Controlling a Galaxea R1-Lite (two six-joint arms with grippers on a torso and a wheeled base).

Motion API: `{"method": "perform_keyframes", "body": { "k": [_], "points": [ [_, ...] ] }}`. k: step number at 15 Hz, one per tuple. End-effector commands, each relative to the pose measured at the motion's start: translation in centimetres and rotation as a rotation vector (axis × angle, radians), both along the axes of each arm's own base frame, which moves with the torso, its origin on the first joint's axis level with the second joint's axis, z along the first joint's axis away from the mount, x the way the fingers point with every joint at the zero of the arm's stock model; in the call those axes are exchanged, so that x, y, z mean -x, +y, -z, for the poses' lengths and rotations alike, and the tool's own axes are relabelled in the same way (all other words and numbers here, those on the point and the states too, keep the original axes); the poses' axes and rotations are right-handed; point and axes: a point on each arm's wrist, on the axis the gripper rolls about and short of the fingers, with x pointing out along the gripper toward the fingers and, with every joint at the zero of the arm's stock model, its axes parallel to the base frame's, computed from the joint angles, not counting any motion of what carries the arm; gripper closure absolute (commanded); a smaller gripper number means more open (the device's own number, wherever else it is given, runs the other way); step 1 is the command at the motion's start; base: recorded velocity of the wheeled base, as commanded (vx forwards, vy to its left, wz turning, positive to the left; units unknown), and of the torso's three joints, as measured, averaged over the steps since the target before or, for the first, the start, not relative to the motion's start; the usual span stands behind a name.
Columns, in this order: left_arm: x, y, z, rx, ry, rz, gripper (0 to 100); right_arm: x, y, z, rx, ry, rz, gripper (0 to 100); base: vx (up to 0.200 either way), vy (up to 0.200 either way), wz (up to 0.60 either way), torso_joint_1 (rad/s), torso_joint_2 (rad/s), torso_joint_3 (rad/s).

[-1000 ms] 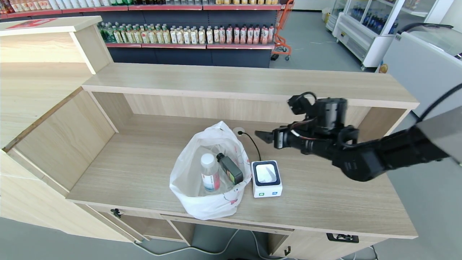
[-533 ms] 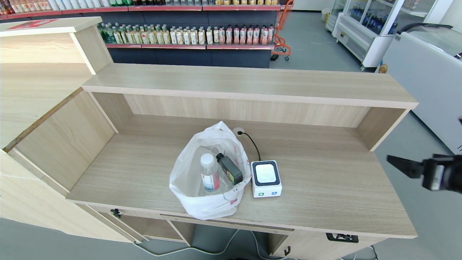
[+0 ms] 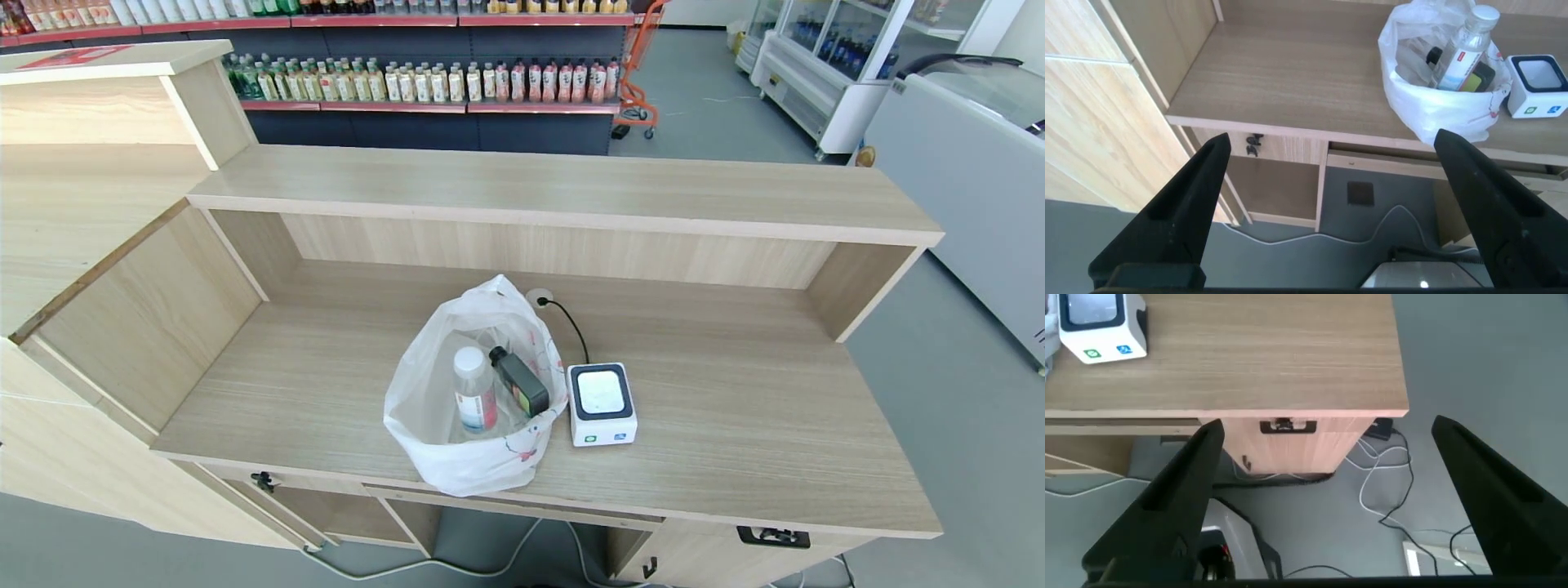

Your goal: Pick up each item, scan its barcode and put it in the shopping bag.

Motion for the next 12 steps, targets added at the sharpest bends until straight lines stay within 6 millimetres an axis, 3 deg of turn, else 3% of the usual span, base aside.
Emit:
{"method": "perform_keyframes", "body": {
  "k": [1,12],
  "points": [
    [0.0,0.0,-0.01,0.0,-0.002,0.0,0,2.23,0.03,2.02,-0.004,-0.144,-0.047,0,0.0,0.0,0.0,0.0,0.0,0.0],
    [-0.01,0.0,-0.02,0.0,0.0,0.0,0,2.42,0.05,2.08,-0.031,-0.173,-0.031,0,0.0,0.0,0.0,0.0,0.0,0.0]
  ]
}}
